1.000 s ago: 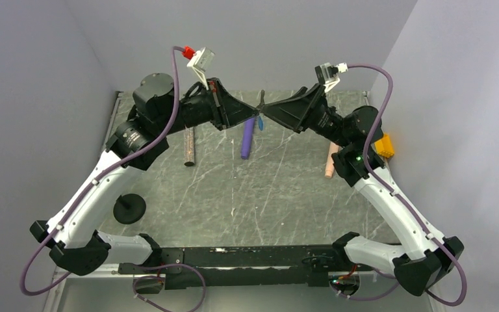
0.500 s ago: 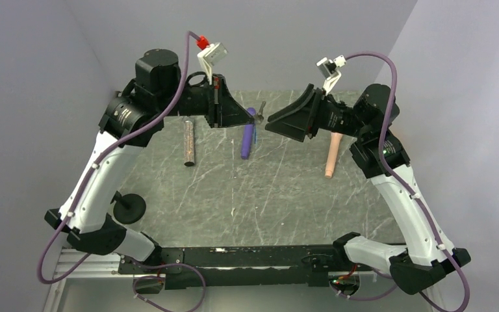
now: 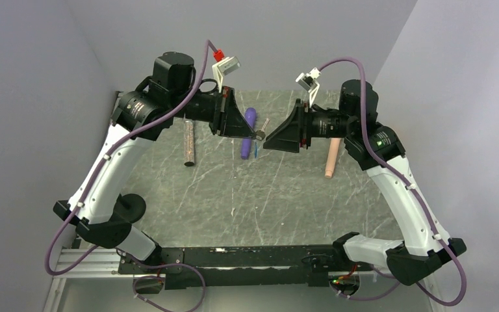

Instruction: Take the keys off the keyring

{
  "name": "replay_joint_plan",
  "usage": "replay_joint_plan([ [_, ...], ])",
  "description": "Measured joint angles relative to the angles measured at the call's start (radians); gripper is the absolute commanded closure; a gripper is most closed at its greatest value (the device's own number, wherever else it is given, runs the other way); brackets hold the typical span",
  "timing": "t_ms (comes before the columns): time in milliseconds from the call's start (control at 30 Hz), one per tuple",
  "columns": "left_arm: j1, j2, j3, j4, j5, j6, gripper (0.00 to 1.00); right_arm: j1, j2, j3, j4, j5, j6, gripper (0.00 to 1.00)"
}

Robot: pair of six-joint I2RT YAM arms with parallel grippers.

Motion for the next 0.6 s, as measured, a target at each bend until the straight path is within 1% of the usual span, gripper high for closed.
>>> replay_joint_plan([
  [233, 0.000, 0.004, -0.030, 0.003, 0.027, -0.008, 1.00, 0.010, 0.004, 0.013, -0.035, -0.005, -0.036, 0.53],
  [600, -0.016, 0.005, -0.043, 0.007, 0.031, -0.025, 1.00, 0.015, 0.011, 0.021, -0.011, -0.031, -0.032, 0.58],
])
